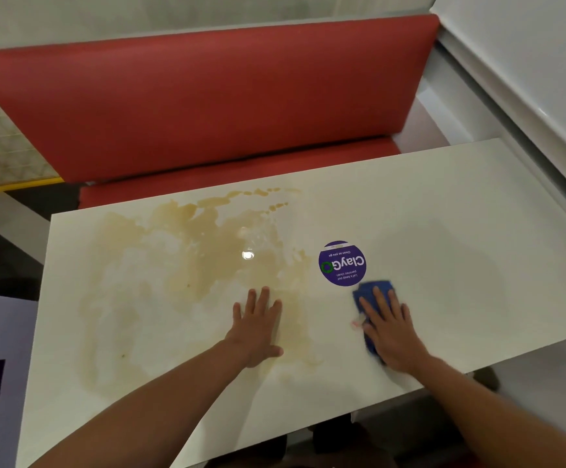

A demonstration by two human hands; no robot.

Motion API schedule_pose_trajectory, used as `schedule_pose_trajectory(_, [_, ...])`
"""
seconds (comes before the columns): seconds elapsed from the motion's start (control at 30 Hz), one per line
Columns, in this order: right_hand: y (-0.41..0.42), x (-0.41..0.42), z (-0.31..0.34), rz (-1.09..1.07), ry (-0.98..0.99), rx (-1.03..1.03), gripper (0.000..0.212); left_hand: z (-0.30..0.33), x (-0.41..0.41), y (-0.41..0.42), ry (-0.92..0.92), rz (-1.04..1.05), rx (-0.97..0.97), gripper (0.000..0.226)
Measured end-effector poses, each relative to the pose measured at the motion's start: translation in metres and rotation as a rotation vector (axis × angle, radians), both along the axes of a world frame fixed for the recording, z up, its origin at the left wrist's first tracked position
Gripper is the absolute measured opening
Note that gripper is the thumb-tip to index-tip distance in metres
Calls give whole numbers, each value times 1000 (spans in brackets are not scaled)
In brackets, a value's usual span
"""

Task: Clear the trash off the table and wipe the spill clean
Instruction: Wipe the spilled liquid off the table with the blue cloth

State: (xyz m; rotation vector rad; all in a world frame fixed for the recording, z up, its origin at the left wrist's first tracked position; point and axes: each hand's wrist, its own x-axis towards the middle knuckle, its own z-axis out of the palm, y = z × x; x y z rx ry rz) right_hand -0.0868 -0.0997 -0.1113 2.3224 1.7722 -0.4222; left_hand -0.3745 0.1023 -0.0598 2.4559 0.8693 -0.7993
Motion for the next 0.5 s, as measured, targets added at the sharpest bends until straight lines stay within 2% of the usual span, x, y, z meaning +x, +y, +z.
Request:
schedule_pose_trajectory(0.1, [46, -11, 3, -255, -27, 16, 62, -1, 1, 0, 6, -1, 1, 106])
schedule_pose_trajectory(0.17, [72, -47, 4, -311, -34, 117, 63, 0, 1, 0, 9, -5, 5, 106])
schedule_pose_trajectory(0.23, [77, -91, 3, -177, 11, 167, 63, 1, 1, -1, 14, -9, 13, 106])
schedule_pose_trajectory(0.33, [41, -118, 1, 51, 92, 122, 59, 3, 2, -2, 21, -1, 9, 107])
schedule_pose_trajectory(0.43, [-12, -92, 1, 153, 60, 43, 57, 2, 2, -1, 18, 1, 3, 105])
schedule_pose_trajectory(0.5, [-34, -53, 3, 84, 23, 19, 56, 2, 1, -2, 15, -2, 1, 105])
